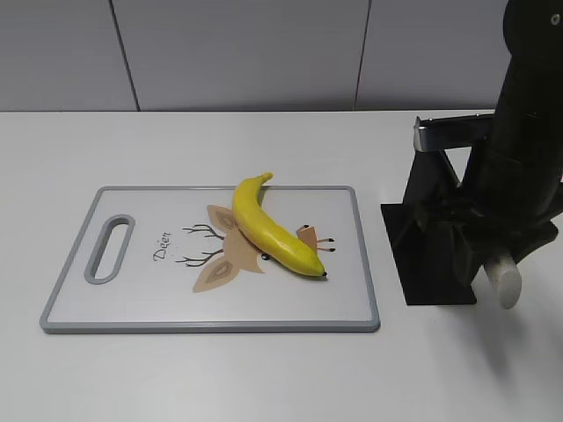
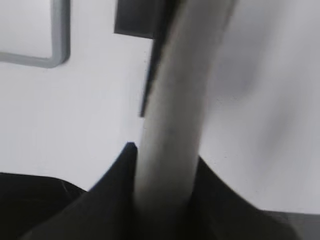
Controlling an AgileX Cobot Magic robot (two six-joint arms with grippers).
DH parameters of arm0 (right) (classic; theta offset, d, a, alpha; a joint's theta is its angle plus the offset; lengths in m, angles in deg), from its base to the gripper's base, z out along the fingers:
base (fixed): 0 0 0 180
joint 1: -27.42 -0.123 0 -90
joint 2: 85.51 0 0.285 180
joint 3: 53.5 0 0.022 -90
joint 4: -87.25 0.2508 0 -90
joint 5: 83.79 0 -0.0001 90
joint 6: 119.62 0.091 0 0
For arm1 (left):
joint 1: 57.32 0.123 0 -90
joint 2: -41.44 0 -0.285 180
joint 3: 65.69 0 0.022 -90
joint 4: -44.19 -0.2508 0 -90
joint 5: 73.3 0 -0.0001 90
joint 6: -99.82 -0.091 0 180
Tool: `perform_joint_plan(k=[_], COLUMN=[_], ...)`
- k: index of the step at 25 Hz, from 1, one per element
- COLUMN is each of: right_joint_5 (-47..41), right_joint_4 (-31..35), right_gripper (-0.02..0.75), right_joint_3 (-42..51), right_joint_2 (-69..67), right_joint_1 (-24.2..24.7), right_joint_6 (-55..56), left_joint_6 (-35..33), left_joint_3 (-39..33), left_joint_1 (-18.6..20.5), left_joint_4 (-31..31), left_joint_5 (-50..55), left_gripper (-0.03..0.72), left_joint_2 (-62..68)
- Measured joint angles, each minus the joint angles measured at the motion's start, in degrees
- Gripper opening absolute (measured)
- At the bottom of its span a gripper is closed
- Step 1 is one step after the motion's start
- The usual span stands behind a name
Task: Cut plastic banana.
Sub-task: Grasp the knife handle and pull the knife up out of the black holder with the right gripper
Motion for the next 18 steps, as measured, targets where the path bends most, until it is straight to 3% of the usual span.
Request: perform_joint_plan(k=[1,2,18], right_joint_5=[-0.14,-0.35,-1.58], right_joint_4=[-0.22,-0.54,0.53], right_gripper=[0.194,0.186,0.179], right_joint_3=[0.00,0.00,-6.51], right_joint_2=[0.00,0.00,11.83], right_joint_1=[0.00,0.07,-0.03], right_joint_6=[0.53,0.96,0.33], left_joint_6=[0.00,0.00,0.00], left_joint_3=[0.00,0.00,0.00], left_joint_1=[0.00,0.00,0.00], left_joint_4=[0.00,0.00,0.06], left_joint_5=[0.00,0.00,0.00], left_gripper=[0.573,0.573,0.573], left_joint_2=[0.00,0.00,0.00])
